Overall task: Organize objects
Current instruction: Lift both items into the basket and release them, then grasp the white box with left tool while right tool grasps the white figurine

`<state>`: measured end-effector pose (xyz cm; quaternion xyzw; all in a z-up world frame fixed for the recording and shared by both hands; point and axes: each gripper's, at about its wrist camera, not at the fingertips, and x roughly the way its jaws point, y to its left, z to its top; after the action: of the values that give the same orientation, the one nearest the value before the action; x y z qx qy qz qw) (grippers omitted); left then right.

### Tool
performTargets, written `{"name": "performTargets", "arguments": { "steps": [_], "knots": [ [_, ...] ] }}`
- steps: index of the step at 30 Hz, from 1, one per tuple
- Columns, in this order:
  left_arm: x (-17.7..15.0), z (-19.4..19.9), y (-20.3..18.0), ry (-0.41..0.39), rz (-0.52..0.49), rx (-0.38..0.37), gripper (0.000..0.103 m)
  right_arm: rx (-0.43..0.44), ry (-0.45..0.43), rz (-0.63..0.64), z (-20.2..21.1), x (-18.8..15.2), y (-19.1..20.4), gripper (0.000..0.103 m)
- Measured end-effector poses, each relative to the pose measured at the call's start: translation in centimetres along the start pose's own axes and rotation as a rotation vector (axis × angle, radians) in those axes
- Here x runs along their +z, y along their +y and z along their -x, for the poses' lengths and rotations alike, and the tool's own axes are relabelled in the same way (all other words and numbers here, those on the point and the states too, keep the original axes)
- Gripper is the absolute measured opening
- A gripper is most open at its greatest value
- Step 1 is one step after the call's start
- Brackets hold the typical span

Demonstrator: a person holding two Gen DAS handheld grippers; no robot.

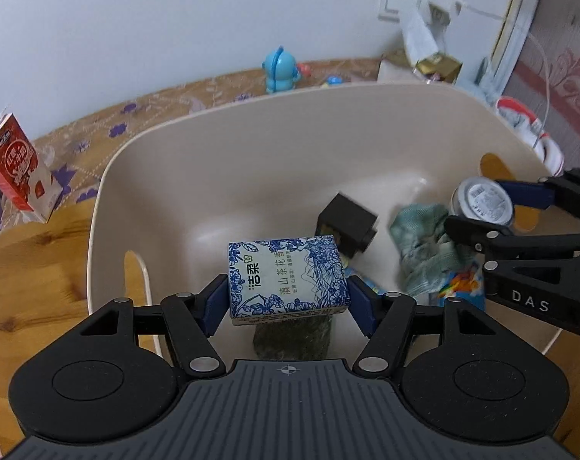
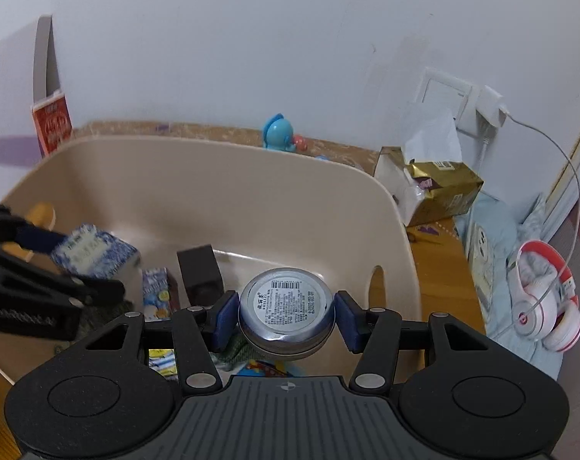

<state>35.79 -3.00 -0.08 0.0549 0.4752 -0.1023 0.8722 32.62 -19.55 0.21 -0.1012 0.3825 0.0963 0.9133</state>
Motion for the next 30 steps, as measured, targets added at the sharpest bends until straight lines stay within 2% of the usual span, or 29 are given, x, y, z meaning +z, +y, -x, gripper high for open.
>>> {"name": "performTargets", "arguments": {
  "steps": [3, 4, 6, 9, 14, 20, 25, 30],
  "knots": [
    [-0.1, 0.5, 0.2, -0.028, 0.012, -0.019, 0.070, -0.009, 0.018, 0.021, -0.2, 0.1, 0.4, 0.055],
    [-0.1, 0.9, 0.2, -0.039, 0.017, -0.010, 0.073, -0.011, 0.016, 0.022, -0.1, 0.1, 0.5, 0.060],
    [-0.1, 1.5, 0.2, -0.064, 0.022, -0.018, 0.075, -0.013, -0.002, 0.015, 0.4, 0.2, 0.4, 0.062],
    [-0.3, 3.1, -0.2, -0.108, 0.023, 0.000, 0.084, -0.030, -0.045, 0.002, 1.7, 0.1, 0.2, 0.067],
    [-1.4, 6.3, -1.0, -0.187, -0.010, 0.031, 0.084, -0.063, -0.143, -0.005, 5.3, -0.5, 0.0, 0.087],
    [-3.8, 9.8, -1.4, -0.246, -0.007, 0.037, 0.085, -0.084, -0.226, 0.001, 9.5, -2.3, 0.2, 0.101],
    [-6.8, 11.3, -1.5, -0.271, -0.026, 0.053, 0.086, -0.064, -0.232, -0.026, 11.3, -4.6, 0.0, 0.103],
    [-10.1, 11.9, -1.5, -0.284, -0.016, 0.060, 0.087, -0.047, -0.194, -0.024, 11.6, -7.1, 0.4, 0.103]
  ]
}}
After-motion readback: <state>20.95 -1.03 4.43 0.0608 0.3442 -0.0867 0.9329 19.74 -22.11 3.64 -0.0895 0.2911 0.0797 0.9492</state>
